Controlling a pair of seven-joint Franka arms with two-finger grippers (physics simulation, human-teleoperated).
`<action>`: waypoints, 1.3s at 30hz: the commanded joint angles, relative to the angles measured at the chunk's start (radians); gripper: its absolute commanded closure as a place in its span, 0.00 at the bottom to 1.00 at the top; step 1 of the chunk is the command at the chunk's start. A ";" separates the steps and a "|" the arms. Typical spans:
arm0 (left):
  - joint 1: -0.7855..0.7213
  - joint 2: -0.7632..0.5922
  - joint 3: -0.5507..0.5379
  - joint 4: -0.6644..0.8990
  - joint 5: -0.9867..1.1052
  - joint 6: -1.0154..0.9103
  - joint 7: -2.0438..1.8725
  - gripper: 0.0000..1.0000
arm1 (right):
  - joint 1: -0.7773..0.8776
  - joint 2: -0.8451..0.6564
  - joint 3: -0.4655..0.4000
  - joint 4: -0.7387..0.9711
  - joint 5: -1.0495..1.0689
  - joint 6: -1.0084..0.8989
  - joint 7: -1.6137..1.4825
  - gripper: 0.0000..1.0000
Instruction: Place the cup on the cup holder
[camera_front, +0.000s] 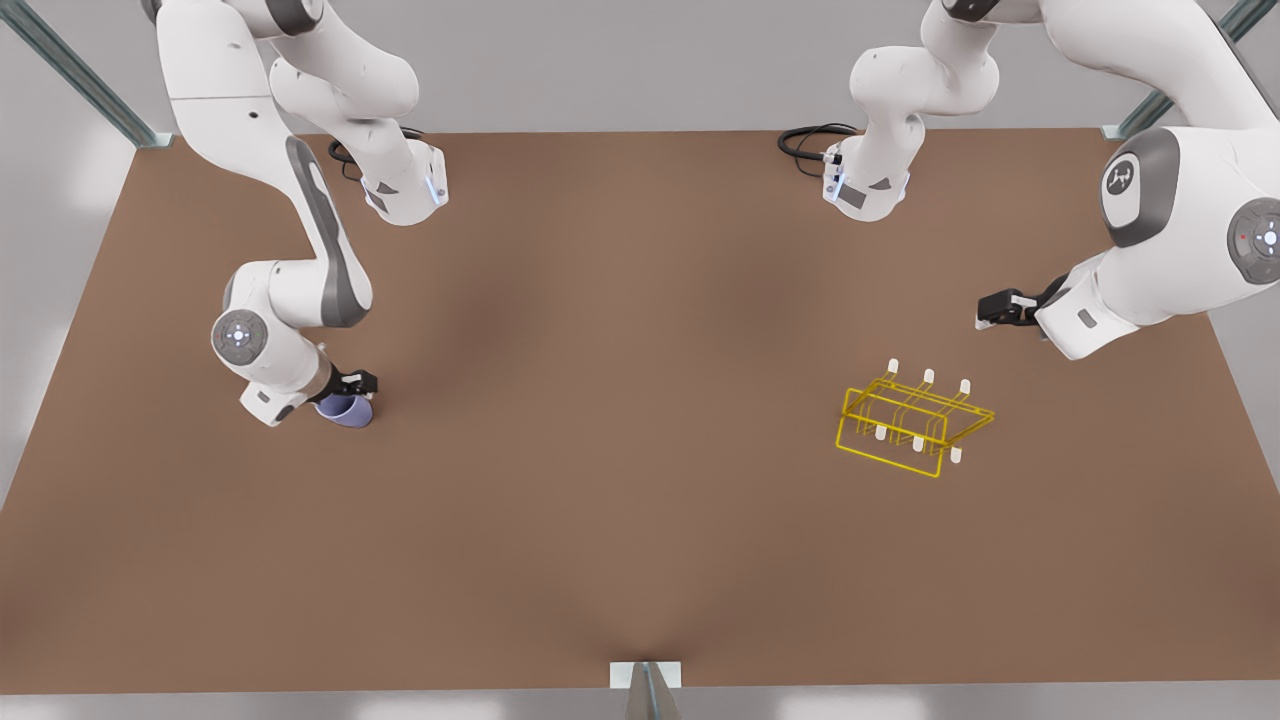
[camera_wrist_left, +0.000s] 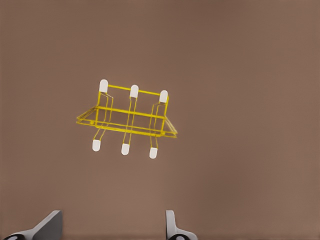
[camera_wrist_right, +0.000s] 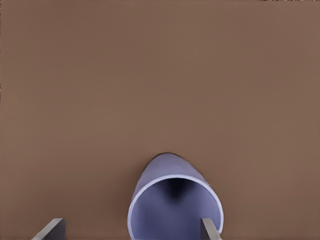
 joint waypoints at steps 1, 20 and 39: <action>-0.004 -0.002 -0.001 0.000 0.002 -0.003 0.007 0.00 | 0.007 0.000 0.000 0.000 0.001 0.010 -0.065 0.00; 0.010 0.049 0.002 0.039 -0.002 -0.037 -0.004 0.00 | 0.026 0.066 -0.007 -0.034 0.001 0.047 -0.066 0.00; 0.021 0.085 0.009 0.040 0.008 -0.011 0.002 0.00 | 0.024 0.134 -0.046 -0.017 -0.008 0.073 -0.118 0.64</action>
